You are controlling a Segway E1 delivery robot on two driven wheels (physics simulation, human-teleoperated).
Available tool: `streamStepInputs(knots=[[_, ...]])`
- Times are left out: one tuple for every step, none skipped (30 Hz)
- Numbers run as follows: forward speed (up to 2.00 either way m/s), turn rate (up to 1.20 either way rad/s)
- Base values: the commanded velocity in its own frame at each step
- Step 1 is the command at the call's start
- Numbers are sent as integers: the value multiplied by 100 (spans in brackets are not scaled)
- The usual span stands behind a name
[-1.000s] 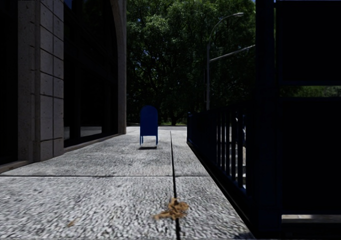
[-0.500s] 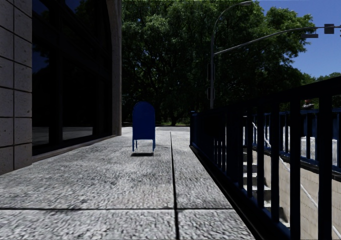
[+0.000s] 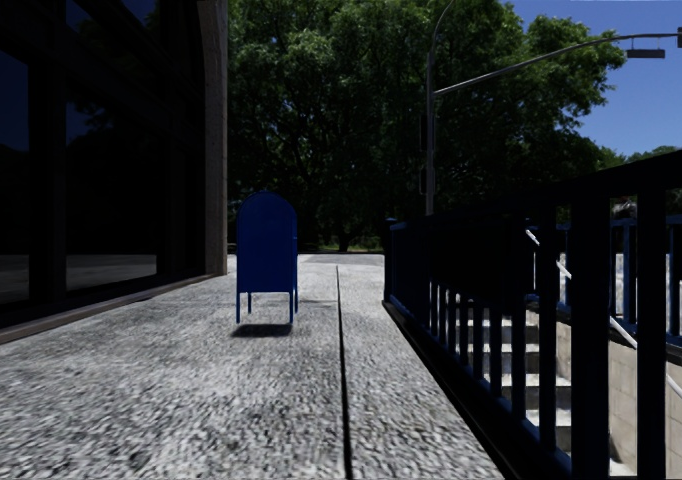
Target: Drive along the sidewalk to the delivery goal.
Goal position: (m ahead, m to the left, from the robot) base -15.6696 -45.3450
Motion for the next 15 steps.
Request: streamStepInputs(knots=[[200,0],[200,0],[200,0],[200,0],[200,0],[200,0],[200,0],[200,0],[200,0],[200,0],[200,0],[200,0],[200,0],[200,0],[200,0]])
